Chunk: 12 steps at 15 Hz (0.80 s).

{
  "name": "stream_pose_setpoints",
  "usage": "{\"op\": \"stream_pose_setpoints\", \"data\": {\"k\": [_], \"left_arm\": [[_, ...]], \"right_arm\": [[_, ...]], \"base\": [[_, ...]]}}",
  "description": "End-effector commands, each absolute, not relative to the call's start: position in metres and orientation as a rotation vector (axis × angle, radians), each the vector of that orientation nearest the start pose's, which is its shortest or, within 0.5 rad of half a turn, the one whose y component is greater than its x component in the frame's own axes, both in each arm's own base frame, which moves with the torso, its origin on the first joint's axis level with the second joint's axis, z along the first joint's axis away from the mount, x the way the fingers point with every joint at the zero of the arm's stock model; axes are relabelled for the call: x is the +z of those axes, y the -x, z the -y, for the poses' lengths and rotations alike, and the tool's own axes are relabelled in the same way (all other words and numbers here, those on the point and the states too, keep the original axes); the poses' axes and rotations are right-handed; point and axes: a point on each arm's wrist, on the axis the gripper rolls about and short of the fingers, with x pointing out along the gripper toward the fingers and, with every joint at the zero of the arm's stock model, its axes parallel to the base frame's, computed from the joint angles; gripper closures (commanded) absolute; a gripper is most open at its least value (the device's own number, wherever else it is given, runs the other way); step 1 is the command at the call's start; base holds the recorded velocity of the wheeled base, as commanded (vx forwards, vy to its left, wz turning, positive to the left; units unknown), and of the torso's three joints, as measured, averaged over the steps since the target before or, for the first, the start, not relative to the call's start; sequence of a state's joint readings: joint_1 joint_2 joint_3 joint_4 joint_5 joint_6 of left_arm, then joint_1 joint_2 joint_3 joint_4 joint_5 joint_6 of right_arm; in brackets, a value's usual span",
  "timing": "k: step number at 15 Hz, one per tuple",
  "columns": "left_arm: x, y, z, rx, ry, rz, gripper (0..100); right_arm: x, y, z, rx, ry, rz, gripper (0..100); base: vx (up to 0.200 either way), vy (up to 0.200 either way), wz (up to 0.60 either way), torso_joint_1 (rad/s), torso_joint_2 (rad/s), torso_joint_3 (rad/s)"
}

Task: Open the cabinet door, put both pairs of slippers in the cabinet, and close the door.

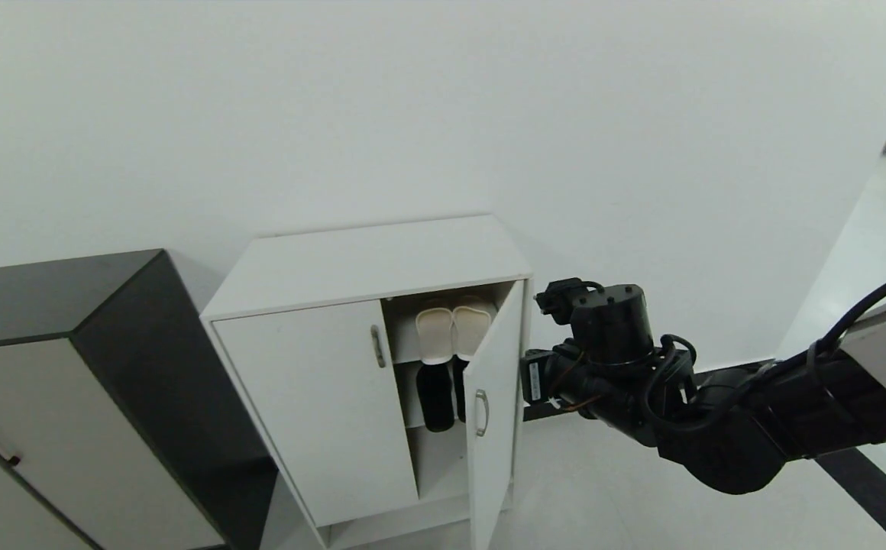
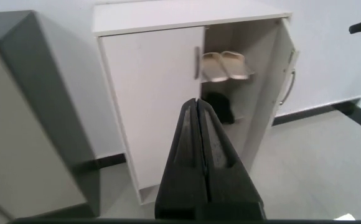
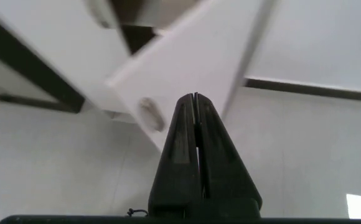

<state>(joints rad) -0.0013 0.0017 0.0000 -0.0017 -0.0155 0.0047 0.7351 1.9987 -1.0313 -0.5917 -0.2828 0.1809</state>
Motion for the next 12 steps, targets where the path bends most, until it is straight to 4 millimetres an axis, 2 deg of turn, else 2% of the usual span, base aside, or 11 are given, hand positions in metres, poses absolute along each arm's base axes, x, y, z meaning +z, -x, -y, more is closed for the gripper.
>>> {"op": "stream_pose_setpoints", "data": {"k": [1,4,7,10,12], "left_arm": [[0.076,0.023,0.000,-0.017,-0.005,0.000,100],[0.076,0.023,0.000,-0.018,-0.005,0.000,100],[0.076,0.023,0.000,-0.017,-0.005,0.000,100],[0.076,0.023,0.000,-0.017,-0.005,0.000,100],[0.076,0.023,0.000,-0.017,-0.005,0.000,100]], "right_arm": [[0.134,-0.285,-0.251,0.418,0.010,-0.371,100],[0.135,-0.286,-0.251,0.417,0.003,-0.360,100],[0.129,-0.285,-0.247,0.417,0.009,-0.347,100],[0.120,-0.281,-0.231,0.404,0.053,-0.305,100],[0.115,-0.271,-0.218,0.392,0.075,-0.328,100]], "base": [[0.000,0.000,0.60,0.002,0.01,-0.007],[0.000,0.000,0.60,0.004,0.00,0.004],[0.000,0.000,0.00,0.000,0.00,0.000],[0.000,0.000,0.00,0.000,0.00,0.000],[0.000,0.000,0.00,0.000,0.00,0.000]]}}
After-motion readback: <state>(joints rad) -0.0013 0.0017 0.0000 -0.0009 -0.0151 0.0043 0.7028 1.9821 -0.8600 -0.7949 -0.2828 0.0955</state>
